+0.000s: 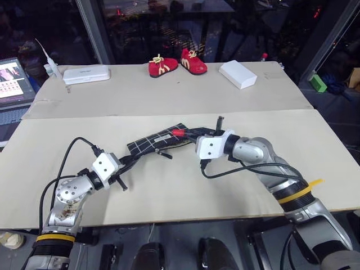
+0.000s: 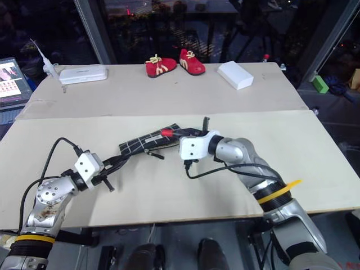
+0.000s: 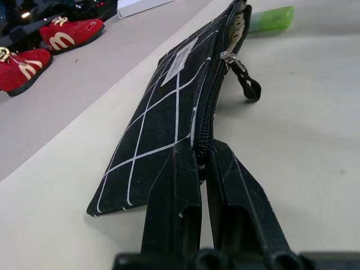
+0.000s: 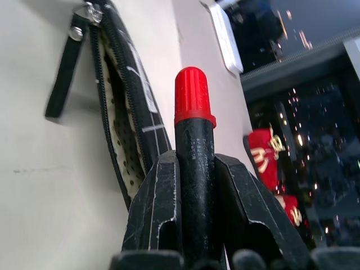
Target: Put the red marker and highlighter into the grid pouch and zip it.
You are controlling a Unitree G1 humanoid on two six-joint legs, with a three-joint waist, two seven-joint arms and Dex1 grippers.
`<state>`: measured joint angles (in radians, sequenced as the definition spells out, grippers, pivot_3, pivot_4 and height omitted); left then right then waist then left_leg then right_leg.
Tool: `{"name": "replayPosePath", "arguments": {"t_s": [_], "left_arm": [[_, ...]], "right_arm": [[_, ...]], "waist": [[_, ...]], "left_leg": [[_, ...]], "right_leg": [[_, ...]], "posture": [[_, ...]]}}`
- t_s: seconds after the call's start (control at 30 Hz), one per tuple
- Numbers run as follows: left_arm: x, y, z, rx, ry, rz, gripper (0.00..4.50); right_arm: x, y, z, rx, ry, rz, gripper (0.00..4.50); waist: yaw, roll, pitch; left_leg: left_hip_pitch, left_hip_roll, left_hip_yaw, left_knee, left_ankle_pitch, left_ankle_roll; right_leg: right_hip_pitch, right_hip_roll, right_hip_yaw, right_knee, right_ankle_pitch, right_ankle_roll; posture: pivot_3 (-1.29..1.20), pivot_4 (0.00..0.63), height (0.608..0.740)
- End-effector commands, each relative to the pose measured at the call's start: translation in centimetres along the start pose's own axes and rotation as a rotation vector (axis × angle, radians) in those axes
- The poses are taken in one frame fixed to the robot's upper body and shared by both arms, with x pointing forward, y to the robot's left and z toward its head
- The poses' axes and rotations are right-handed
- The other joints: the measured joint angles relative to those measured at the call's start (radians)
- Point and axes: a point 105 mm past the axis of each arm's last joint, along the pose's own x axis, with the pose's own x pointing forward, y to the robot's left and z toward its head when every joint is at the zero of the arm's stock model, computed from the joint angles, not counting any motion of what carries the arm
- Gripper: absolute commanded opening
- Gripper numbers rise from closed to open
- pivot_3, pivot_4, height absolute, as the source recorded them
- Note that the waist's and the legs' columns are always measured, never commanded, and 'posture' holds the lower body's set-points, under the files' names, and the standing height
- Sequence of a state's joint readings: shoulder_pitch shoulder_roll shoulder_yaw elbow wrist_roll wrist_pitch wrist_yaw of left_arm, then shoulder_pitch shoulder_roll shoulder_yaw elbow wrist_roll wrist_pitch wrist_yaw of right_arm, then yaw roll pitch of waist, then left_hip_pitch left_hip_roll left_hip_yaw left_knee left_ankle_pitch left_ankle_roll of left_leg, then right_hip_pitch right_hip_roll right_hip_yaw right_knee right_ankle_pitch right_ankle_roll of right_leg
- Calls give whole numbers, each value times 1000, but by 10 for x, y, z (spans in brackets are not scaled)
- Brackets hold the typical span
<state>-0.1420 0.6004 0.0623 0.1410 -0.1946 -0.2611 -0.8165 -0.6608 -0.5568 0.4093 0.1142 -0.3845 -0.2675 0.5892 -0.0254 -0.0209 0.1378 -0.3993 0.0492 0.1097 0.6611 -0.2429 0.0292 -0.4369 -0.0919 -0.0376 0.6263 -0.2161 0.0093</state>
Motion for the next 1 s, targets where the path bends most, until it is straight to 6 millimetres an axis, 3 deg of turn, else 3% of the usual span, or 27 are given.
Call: {"name": "replayPosePath", "arguments": {"t_s": [0.03, 0.27, 0.7, 1.0], "left_arm": [[0, 7, 12, 34, -37, 15, 0], [0, 12, 17, 30, -49, 20, 0], [4, 4, 19, 27, -57, -13, 0], [6, 2, 17, 18, -56, -30, 0]], "right_arm": [[-7, -2, -6, -70, 5, 2, 495], [-12, 5, -16, -87, 27, 16, 495], [0, -1, -17, -82, 32, -10, 495], [34, 16, 15, -134, -89, 58, 495]], "waist": [[6, 0, 0], [9, 0, 0], [9, 0, 0], [6, 0, 0]], "left_leg": [[0, 0, 0, 0, 0, 0], [0, 0, 1, 0, 0, 0], [0, 0, 1, 0, 0, -1], [0, 0, 1, 0, 0, -1]], "right_leg": [[0, 0, 0, 0, 0, 0], [0, 0, 0, 0, 0, 0], [0, 0, 0, 1, 0, 0], [0, 1, 0, 1, 0, 0]], "posture": [[0, 150, 740], [0, 150, 740], [0, 150, 740], [0, 150, 740]]}}
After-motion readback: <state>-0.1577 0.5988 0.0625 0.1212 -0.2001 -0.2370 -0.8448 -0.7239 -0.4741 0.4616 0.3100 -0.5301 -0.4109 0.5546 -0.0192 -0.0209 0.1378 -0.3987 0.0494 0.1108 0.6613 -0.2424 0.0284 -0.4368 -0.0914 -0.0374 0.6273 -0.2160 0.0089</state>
